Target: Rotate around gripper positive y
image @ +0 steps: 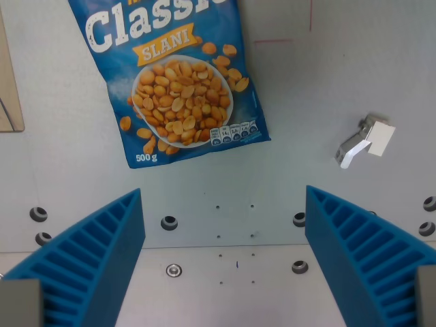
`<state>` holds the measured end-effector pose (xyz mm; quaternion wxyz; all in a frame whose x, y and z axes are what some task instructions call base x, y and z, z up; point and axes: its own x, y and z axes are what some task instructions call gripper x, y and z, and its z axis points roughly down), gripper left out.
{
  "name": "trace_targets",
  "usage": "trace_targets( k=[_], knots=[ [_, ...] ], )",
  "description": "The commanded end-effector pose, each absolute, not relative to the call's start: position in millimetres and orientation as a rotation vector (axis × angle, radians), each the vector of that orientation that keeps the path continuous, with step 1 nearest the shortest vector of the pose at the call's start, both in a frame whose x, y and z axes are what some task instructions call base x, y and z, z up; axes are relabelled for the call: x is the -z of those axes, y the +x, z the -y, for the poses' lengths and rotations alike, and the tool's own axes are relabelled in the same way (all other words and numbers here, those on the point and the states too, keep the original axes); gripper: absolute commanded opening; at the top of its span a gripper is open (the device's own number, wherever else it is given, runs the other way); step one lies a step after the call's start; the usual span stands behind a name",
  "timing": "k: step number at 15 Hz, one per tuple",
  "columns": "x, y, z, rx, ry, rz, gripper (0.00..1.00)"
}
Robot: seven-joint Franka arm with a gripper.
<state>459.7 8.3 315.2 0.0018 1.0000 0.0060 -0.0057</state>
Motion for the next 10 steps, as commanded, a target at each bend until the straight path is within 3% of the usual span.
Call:
trace_targets(
  k=[1, 10],
  knots=[
    [-318.5, 459.7, -8.3, -0.014, 3.138, -0.019, 1.00],
    [-318.5, 459.7, -8.3, -0.202, 3.133, -0.020, 1.00]
  ],
)
